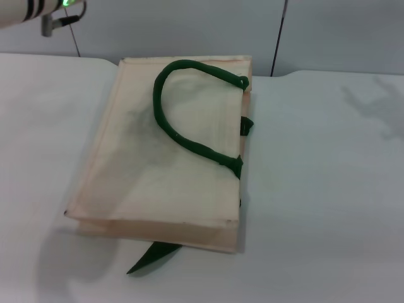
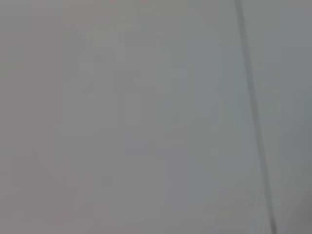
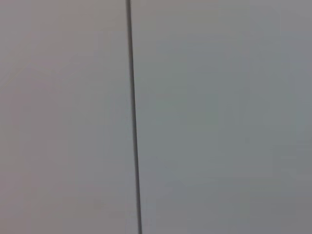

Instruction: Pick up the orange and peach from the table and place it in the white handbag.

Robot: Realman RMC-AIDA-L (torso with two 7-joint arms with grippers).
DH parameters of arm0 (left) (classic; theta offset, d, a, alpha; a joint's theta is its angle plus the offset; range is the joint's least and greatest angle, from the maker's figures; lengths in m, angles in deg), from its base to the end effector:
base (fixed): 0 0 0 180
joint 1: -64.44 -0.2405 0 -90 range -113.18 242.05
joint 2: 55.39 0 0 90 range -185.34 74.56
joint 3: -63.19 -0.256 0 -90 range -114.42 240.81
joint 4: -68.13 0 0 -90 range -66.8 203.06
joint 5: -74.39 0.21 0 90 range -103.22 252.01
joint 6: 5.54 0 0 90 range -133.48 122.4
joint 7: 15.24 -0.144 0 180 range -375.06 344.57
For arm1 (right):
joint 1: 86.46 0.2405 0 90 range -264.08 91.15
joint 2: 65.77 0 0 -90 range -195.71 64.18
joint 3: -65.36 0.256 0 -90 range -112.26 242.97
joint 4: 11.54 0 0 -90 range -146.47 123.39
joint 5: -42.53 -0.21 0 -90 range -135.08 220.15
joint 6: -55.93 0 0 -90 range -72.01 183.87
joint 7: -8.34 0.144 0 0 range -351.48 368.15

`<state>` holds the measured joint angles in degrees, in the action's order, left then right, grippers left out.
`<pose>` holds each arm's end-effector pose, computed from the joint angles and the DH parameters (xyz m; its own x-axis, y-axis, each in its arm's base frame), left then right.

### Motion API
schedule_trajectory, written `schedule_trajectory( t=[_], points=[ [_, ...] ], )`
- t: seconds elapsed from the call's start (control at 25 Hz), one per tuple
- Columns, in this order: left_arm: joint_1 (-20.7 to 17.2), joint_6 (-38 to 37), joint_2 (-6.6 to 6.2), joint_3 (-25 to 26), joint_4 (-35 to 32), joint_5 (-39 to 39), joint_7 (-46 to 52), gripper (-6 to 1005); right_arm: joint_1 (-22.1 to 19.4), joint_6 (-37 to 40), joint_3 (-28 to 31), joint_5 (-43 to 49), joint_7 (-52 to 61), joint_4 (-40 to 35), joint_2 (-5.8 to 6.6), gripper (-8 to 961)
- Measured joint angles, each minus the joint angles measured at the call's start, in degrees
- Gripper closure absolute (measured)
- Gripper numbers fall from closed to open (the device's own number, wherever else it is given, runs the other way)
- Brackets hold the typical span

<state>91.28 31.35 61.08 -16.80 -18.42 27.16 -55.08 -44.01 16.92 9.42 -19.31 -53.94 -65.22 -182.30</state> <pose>-0.1165 0.4257 0.0856 0.8707 0.1231 0.4762 0.4732 -0.4739 -0.7426 0.1779 0.4862 0.0836 0.7553 -0.2817 -0.5918 -0.6519 -0.4166 -0.6336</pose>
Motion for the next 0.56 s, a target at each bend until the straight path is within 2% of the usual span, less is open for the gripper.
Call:
schedule_trajectory(
  t=[0.12,0.28,0.4,0.56],
  points=[
    [-1.6,-4.7,0.00,-0.6,0.6,0.0,0.1,258,-3.0,1.3,-0.8,-13.2,-10.4,-0.1,0.00,92],
    [-2.6,-6.7,0.00,-0.5,1.0,-0.1,0.1,258,-4.9,1.2,-0.9,-23.2,-23.1,0.0,0.00,92],
    [-3.2,-8.5,0.08,-0.5,1.0,-0.1,0.1,258,-4.7,1.3,-0.9,-24.9,-30.3,1.1,0.17,92],
    [-4.4,-13.2,0.16,-1.8,1.4,0.1,-0.3,258,-2.8,2.1,-0.5,-23.0,-33.8,5.1,0.58,92]
  ],
)
